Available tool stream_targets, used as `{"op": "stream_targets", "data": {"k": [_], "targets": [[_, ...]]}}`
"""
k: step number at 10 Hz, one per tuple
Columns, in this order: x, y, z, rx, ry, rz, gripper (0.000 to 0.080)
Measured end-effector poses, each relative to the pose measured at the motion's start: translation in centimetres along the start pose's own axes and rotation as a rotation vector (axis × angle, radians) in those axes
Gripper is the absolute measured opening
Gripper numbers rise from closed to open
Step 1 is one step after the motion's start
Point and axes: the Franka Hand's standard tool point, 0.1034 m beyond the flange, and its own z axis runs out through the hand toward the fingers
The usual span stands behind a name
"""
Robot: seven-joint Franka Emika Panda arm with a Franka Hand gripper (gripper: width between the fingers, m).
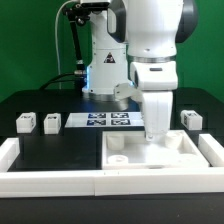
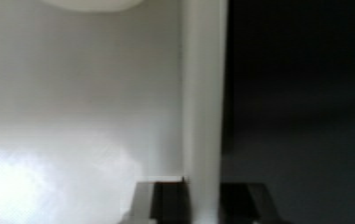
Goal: Assemble square table
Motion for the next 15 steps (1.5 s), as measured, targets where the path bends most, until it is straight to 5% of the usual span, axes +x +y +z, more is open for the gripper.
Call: {"op": "stream_targets", "data": {"k": [2, 6, 8, 9, 10, 15], "targets": [[1.43, 0.68, -0.08, -0.009, 0.008, 0.010, 0.0065], [1.65, 0.90, -0.06, -0.005, 0.007, 0.007, 0.0064], [1.59, 0.90, -0.04, -0.005, 0.007, 0.008, 0.0381], [1.56, 0.89, -0.03, -0.005, 0.007, 0.008, 0.0381], [1.54, 0.89, -0.03, -0.005, 0.007, 0.009, 0.0560], [1.47, 0.90, -0.02, -0.005, 0.006, 0.010, 0.0648]]}}
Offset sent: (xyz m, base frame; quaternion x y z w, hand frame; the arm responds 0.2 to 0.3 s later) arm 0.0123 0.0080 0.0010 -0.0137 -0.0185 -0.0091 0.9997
